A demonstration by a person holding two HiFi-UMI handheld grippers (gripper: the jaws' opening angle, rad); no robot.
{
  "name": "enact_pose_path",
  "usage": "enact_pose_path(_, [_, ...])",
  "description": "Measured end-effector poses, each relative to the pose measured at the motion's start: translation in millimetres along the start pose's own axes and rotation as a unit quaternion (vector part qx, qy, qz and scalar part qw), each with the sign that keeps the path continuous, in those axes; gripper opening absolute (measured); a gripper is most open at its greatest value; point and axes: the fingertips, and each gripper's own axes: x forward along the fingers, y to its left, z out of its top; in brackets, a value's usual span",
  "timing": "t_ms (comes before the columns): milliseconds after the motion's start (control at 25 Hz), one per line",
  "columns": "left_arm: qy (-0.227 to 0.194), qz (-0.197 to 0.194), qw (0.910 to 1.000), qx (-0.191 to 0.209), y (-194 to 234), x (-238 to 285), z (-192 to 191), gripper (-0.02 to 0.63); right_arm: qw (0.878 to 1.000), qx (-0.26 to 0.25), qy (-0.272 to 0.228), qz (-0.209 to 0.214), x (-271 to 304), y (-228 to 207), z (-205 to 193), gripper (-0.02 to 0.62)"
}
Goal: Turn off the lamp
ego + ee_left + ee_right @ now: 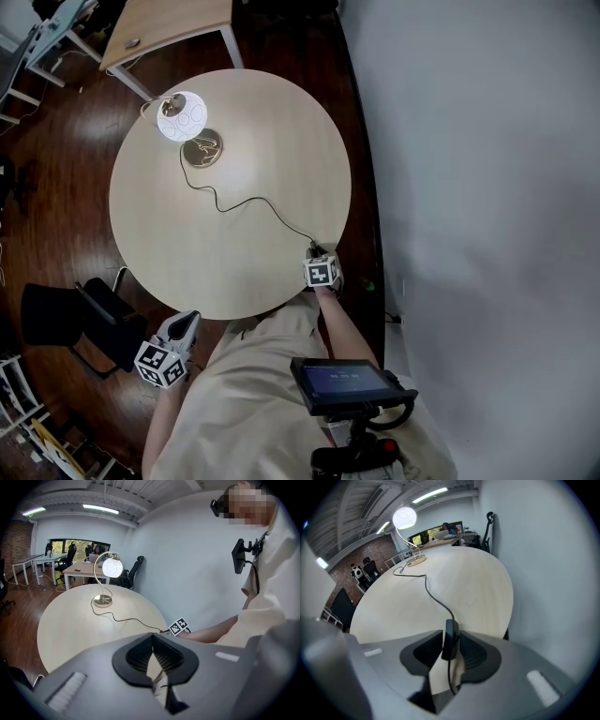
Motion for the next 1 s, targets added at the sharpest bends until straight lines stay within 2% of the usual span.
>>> enact_pose_path(600, [0.004,0.004,1.0,-0.003,1.7,0.0,-4.5,-0.012,0.999,0.002,0.011,-0.037,4.9,-4.9,7.7,0.119])
enact_pose_path(1000, [0.007,0.003,1.0,-0.006,0.9,-2.7,-9.2,-0.012,0.998,-0.011,0.007,-0.056,2.7,-2.7,7.3,0.096])
